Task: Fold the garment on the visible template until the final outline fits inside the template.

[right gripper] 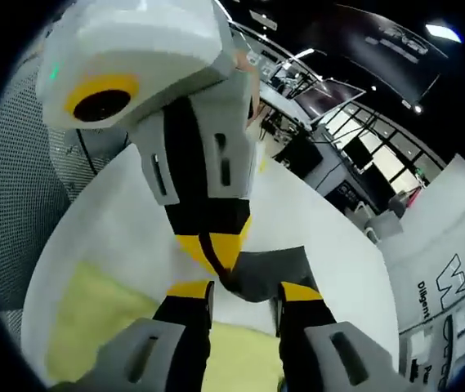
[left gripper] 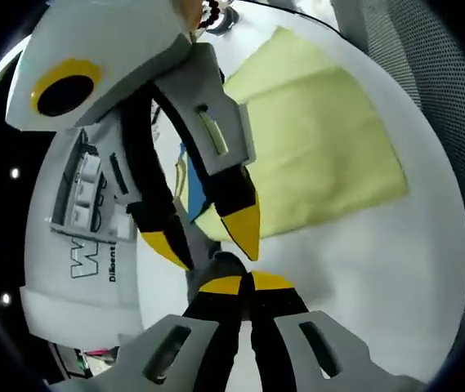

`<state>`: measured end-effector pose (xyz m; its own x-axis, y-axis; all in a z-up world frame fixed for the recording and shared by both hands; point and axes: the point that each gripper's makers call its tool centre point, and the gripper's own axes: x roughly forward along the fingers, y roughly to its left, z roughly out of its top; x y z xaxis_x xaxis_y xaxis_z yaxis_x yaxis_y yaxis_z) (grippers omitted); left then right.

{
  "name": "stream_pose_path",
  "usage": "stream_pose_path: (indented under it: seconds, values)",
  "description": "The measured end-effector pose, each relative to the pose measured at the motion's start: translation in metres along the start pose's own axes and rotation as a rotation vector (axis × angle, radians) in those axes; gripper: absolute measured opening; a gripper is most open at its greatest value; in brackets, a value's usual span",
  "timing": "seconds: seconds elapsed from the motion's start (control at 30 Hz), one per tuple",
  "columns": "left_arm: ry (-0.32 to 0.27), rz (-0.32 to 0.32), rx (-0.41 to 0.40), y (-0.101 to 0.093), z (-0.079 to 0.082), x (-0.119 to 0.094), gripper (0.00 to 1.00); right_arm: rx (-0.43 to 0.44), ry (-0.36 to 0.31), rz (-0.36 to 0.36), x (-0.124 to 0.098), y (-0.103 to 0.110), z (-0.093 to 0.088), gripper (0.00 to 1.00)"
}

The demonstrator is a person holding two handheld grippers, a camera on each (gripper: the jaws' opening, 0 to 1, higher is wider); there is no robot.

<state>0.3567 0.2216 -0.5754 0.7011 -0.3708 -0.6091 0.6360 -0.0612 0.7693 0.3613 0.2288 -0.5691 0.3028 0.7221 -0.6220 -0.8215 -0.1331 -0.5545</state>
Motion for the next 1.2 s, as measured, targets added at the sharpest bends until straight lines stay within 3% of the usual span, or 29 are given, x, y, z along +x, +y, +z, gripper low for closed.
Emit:
stream_pose_path:
  seconds: [0.17,0.33,0.47,0.6,0.67,0.77,0.8,0.9,1.0,1.03,1.1,1.17,1.2]
  values:
    - [-0.025,-0.012,-0.012,-0.002,0.006,-0.004,0.06,-0.069,0.007,0.033,0.001,0.007,0.004,0.18]
    - [-0.027,-0.002,-0.031,0.002,0.006,-0.007,0.06,-0.124,0.034,0.058,0.002,0.013,0.003,0.02]
    - [-0.008,0.024,-0.053,0.008,0.001,-0.010,0.06,-0.102,0.030,0.057,0.002,0.013,0.006,0.00]
    - [0.038,0.065,-0.090,0.013,-0.010,-0.019,0.06,0.025,-0.030,0.020,0.004,0.004,0.020,0.00]
    - [0.079,0.106,-0.148,0.018,-0.021,-0.026,0.07,0.087,-0.051,0.010,0.006,0.000,0.024,0.00]
    - [0.107,0.107,-0.232,0.016,-0.031,-0.031,0.08,0.123,-0.067,-0.002,0.007,-0.007,0.029,0.00]
    - [0.128,0.118,-0.301,0.017,-0.039,-0.037,0.08,0.132,-0.078,-0.016,0.008,-0.011,0.033,0.00]
    - [0.173,0.146,-0.400,0.016,-0.056,-0.046,0.11,0.174,-0.100,-0.043,0.008,-0.022,0.040,0.00]
    - [0.227,0.182,-0.557,0.012,-0.072,-0.052,0.27,0.272,-0.149,-0.069,0.009,-0.035,0.049,0.00]
    - [0.222,0.170,-0.623,0.008,-0.072,-0.052,0.37,0.297,-0.159,-0.070,0.010,-0.038,0.051,0.00]
    - [0.175,0.186,-0.775,0.005,-0.071,-0.054,0.49,0.362,-0.175,-0.091,0.012,-0.048,0.053,0.00]
    - [0.174,0.192,-0.905,-0.001,-0.075,-0.056,0.51,0.389,-0.183,-0.103,0.014,-0.055,0.055,0.00]
    - [0.176,0.194,-0.933,-0.002,-0.076,-0.057,0.50,0.408,-0.184,-0.108,0.015,-0.058,0.055,0.00]
